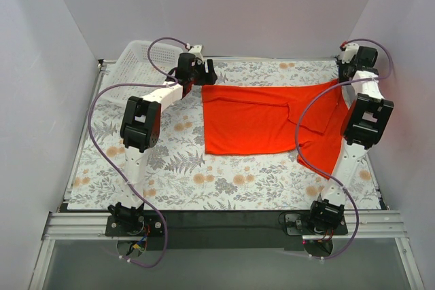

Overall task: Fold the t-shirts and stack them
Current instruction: Fold the tshirt

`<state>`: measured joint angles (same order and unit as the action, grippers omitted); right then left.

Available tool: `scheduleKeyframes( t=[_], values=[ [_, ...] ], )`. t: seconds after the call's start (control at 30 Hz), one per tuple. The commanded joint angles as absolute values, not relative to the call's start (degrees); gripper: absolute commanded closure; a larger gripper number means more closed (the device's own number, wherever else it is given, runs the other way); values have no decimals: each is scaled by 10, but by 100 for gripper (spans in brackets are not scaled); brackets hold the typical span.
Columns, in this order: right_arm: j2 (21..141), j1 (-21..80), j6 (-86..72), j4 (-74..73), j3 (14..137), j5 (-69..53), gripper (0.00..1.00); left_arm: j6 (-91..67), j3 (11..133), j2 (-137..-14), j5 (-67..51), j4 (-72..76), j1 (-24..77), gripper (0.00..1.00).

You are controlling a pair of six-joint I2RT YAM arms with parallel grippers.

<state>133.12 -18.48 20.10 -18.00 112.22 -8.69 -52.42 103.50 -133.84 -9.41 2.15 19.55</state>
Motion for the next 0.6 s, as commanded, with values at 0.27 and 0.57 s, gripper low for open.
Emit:
scheduleKeyframes(
  t=[0.27,0.57],
  values=[
    [1332,-151,243,-180,1222,-29,52,-505,1034,-1319,-108,56,192,35],
    [1131,-144,304,-250,996,-315,38,-504,1019,-1327,-114,55,201,36]
  ],
)
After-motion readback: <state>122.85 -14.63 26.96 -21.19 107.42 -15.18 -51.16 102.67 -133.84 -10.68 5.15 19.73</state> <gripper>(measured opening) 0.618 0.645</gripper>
